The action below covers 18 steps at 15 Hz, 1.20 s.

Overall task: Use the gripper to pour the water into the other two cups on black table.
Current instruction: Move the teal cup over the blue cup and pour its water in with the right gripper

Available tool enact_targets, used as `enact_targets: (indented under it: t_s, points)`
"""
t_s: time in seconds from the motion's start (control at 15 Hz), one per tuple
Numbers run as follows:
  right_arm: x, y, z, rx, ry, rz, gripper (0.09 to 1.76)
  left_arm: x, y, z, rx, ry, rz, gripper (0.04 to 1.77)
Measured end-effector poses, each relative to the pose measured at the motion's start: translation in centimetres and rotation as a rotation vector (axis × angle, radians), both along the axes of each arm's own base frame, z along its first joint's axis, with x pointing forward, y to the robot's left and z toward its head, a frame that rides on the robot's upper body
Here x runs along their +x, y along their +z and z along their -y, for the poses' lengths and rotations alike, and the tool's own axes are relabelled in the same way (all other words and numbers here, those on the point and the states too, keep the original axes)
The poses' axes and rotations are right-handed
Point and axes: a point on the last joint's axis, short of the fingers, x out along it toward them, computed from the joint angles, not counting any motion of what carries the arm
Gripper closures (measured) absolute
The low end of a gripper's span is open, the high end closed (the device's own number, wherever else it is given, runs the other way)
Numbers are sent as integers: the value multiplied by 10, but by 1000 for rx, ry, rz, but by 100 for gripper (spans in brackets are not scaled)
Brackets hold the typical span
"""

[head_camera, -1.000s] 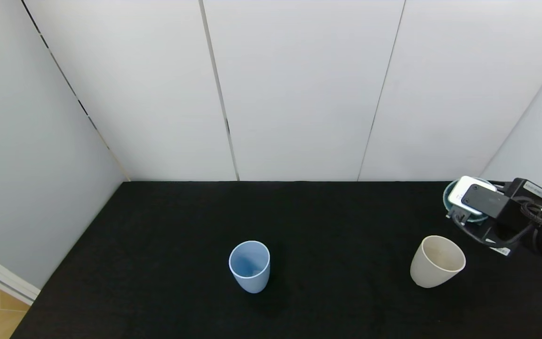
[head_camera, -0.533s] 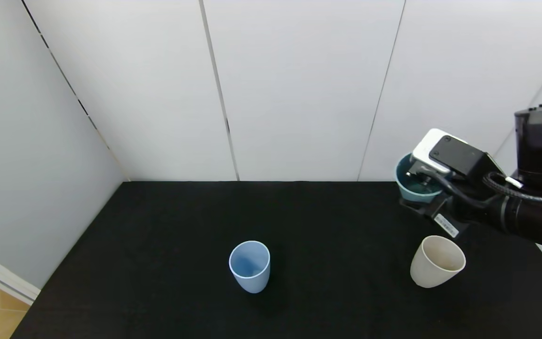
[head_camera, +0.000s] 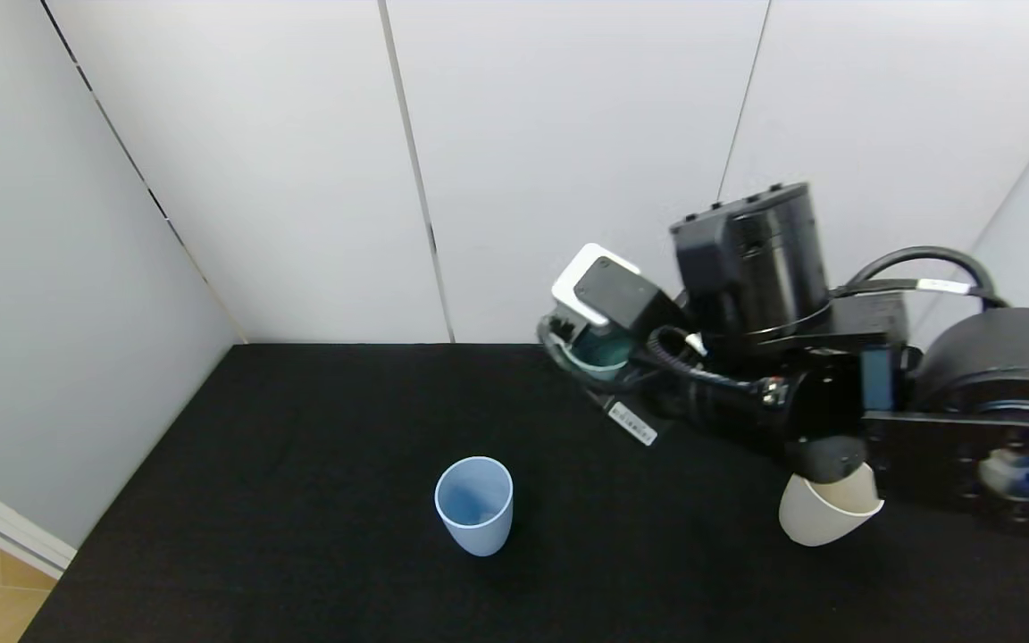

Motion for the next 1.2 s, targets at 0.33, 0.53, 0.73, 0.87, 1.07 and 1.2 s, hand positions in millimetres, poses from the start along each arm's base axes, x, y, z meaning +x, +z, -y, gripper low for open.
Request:
enact_targets:
  t_s: [0.33,0.53,0.73,0.87,1.07,1.2]
  points:
    - [-14,-41,-60,-204,72,22,67,0,0,0,0,0,0,9]
    - [-9,-49,-74,-306,57,67,67,0,0,0,0,0,0,9]
    - [-2,-62,-82,-401,44,86,67,0,0,0,0,0,0,9]
    - [0,-69,-86,-450,59,89,67,0,0,0,0,0,0,9]
    - [0,-78,-88,-540,59,101,67,0,0,0,0,0,0,9]
    - [1,-79,-90,-589,77,114,67,0,0,0,0,0,0,9]
